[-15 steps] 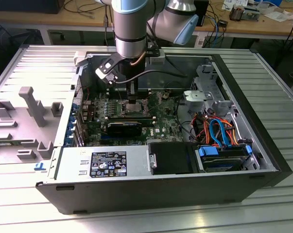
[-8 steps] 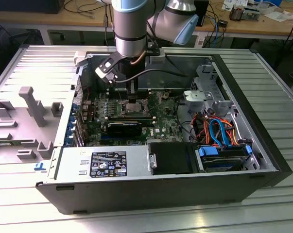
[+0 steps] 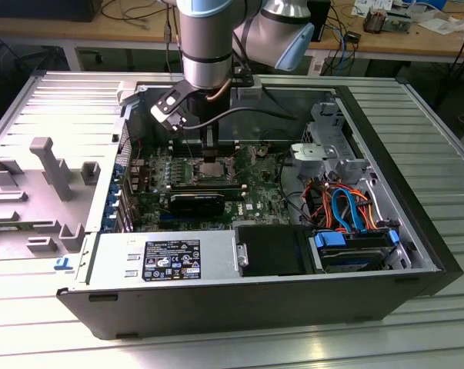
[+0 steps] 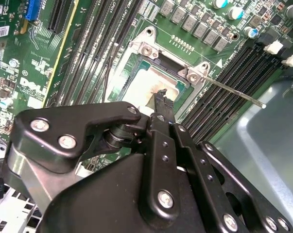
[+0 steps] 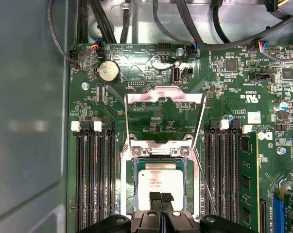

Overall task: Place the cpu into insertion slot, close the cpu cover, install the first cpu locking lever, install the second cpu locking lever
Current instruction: 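Close the cpu cover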

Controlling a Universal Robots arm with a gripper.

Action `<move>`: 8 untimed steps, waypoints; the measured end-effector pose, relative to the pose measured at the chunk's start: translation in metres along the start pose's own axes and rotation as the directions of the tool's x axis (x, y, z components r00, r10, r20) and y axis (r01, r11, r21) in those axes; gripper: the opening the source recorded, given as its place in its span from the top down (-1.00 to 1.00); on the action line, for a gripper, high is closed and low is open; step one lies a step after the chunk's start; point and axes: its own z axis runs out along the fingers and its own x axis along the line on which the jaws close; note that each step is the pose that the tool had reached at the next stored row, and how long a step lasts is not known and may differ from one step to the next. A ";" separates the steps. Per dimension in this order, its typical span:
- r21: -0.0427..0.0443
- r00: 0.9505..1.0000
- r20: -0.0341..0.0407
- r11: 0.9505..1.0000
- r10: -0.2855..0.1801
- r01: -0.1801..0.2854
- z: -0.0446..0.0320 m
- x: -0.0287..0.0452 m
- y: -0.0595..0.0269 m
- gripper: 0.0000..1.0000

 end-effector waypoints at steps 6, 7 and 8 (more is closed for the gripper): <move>0.000 1.000 0.000 1.000 0.000 0.000 -0.0010 0.0000 0.0000 0.79; 0.000 1.000 0.000 1.000 0.000 0.000 -0.0012 -0.0001 0.0000 0.79; 0.000 1.000 0.000 1.000 0.000 0.000 -0.0014 -0.0001 0.0000 0.79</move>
